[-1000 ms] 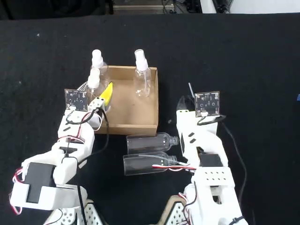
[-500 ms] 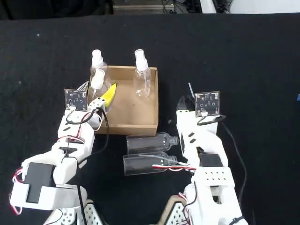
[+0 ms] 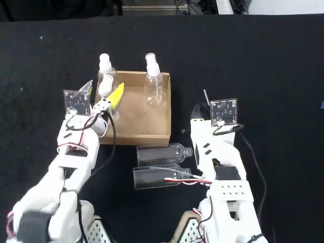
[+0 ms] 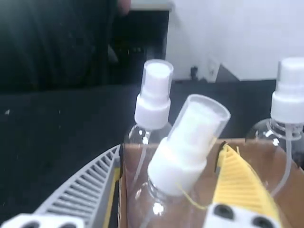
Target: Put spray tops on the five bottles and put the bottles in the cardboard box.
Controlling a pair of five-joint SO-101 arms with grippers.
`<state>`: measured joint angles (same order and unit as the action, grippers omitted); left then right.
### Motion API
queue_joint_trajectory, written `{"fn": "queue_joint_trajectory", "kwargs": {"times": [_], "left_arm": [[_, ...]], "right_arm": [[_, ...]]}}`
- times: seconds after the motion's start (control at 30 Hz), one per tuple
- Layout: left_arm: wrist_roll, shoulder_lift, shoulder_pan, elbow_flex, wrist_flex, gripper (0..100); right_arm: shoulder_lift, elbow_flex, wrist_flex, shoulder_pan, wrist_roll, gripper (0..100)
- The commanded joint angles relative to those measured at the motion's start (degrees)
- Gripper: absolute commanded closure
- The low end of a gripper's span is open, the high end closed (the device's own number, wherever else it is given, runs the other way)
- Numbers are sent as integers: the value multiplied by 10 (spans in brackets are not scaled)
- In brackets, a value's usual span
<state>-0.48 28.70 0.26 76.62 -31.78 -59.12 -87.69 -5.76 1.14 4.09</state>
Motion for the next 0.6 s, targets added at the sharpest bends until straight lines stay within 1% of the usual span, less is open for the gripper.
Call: {"fn": "queue_joint_trajectory", "kwargs": {"times": [0.0,0.1,0.27,0.33,0.47,0.5,0.57], "left_arm": [[6,111,1,-36,154,708],[6,166,1,-56,271,708],[6,215,1,-92,441,708],[6,225,1,-112,503,708],[7,239,1,-157,600,708],[15,243,1,-166,622,709],[62,252,1,-179,662,709]], "right_arm": [[3,38,15,-4,4,973],[3,37,15,-4,4,973],[3,38,15,-4,4,973],[3,38,15,-4,4,973],[3,38,15,-4,4,973],[3,38,15,-4,4,973],[3,38,14,-4,4,973]]}}
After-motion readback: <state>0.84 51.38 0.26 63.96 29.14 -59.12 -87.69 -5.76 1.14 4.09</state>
